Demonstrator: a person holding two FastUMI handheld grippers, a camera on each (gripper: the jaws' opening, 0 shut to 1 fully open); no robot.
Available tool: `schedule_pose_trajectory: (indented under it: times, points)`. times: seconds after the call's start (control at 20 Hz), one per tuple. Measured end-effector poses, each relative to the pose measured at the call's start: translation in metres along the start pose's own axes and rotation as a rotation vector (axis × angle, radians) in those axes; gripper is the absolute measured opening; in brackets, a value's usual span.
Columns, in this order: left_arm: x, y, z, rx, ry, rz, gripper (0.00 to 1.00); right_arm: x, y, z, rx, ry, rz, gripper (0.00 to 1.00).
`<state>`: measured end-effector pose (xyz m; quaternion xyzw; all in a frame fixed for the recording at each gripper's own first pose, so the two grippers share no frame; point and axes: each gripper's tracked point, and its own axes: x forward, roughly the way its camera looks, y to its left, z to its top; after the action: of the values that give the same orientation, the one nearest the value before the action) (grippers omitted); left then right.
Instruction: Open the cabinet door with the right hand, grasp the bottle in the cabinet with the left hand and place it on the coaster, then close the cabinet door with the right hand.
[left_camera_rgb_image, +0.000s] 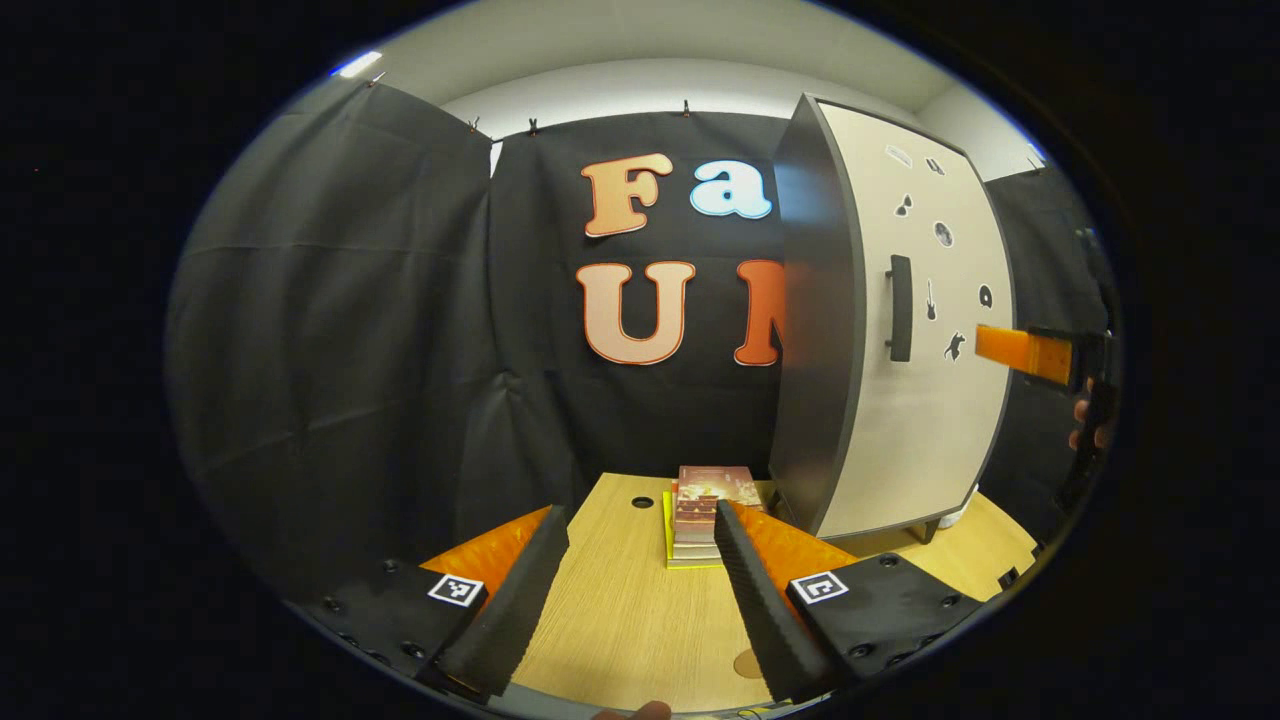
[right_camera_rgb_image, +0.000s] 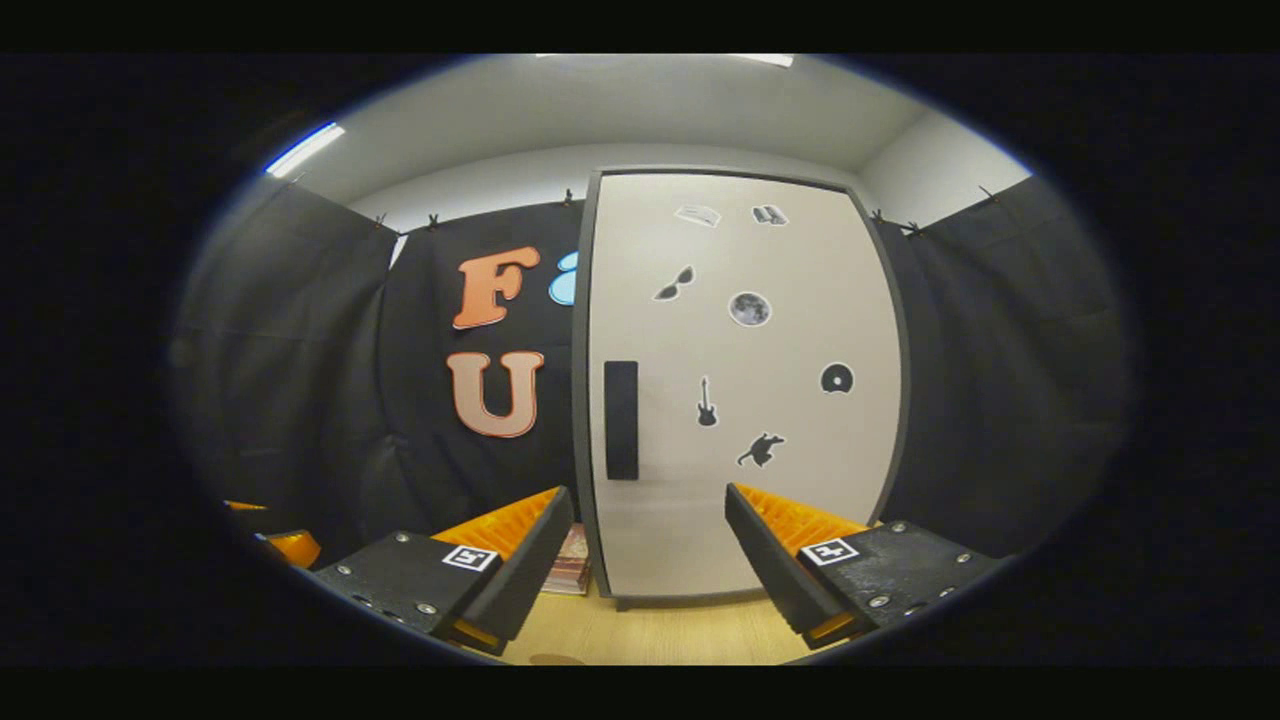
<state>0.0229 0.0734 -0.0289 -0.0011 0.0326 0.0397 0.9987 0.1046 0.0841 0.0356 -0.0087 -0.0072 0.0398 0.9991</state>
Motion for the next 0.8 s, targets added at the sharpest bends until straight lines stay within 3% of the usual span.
schedule_pose_trajectory:
  times: [0.4,0.8]
  points:
    - [0.015,0.037,-0.013,-0.004,0.034,0.057,0.96,0.086,0.011,0.024,0.002,-0.025,-0.005,0.95]
    - [0.023,0.059,-0.025,-0.014,0.06,0.084,0.96,0.134,0.005,0.008,0.002,0.017,-0.046,0.89]
